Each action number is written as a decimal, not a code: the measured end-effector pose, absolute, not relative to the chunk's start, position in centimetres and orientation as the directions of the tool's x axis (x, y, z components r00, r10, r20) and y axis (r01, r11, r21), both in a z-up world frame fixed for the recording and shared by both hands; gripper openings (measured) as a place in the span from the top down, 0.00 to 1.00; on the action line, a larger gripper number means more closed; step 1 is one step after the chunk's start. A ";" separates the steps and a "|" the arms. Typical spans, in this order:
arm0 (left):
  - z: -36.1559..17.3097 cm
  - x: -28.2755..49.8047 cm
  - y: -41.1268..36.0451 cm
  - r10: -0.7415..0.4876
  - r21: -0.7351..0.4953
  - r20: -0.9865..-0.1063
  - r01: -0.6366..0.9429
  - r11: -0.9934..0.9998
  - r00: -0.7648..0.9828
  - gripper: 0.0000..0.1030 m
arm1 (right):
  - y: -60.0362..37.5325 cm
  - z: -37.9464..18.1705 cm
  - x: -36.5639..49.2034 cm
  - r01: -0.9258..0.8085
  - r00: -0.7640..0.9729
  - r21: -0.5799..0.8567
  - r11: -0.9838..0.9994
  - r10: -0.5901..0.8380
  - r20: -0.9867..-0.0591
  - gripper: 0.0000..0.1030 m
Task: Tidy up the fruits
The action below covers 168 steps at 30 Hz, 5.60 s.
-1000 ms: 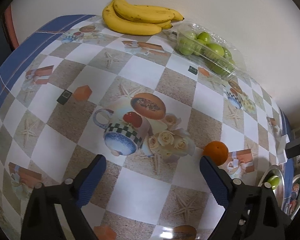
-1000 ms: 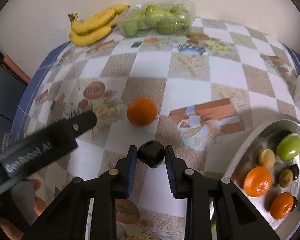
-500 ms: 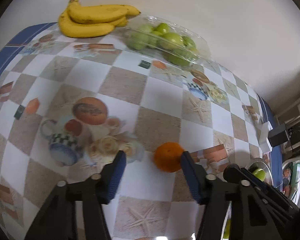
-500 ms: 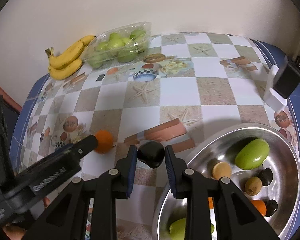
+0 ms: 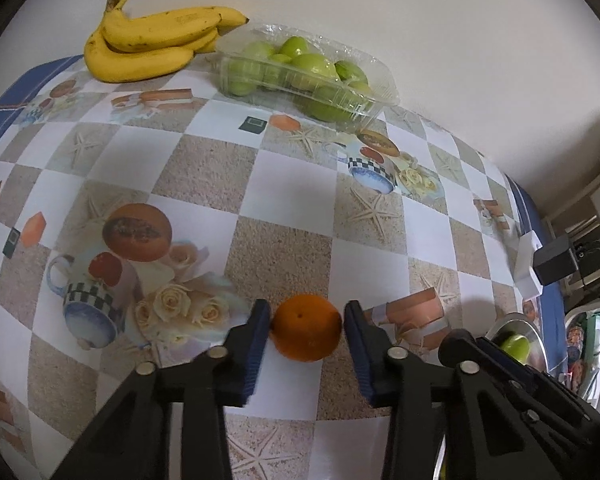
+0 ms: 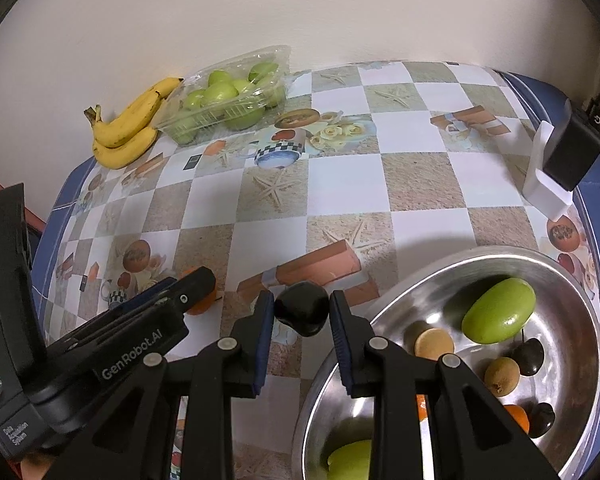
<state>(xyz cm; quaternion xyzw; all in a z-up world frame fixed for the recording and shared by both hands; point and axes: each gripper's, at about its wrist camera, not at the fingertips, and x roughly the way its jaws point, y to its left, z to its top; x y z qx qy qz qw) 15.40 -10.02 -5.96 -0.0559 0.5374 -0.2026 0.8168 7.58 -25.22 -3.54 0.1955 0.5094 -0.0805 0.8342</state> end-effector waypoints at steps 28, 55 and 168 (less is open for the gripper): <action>-1.3 10.2 -5.5 -0.376 -0.308 -0.826 0.223 0.925 0.419 0.63 | -21.9 -0.1 2.6 0.297 0.477 0.184 0.937 0.021 -0.879 0.71; -0.4 0.9 -10.6 -0.432 -0.270 -0.842 0.440 0.856 0.322 0.63 | -26.7 -1.2 -5.4 0.452 0.399 0.171 0.875 -0.027 -0.917 0.71; -2.3 0.3 -3.8 0.027 0.119 -0.917 0.207 0.971 0.398 0.00 | -23.8 0.3 -9.6 0.427 0.406 0.110 0.897 -0.082 -0.910 0.03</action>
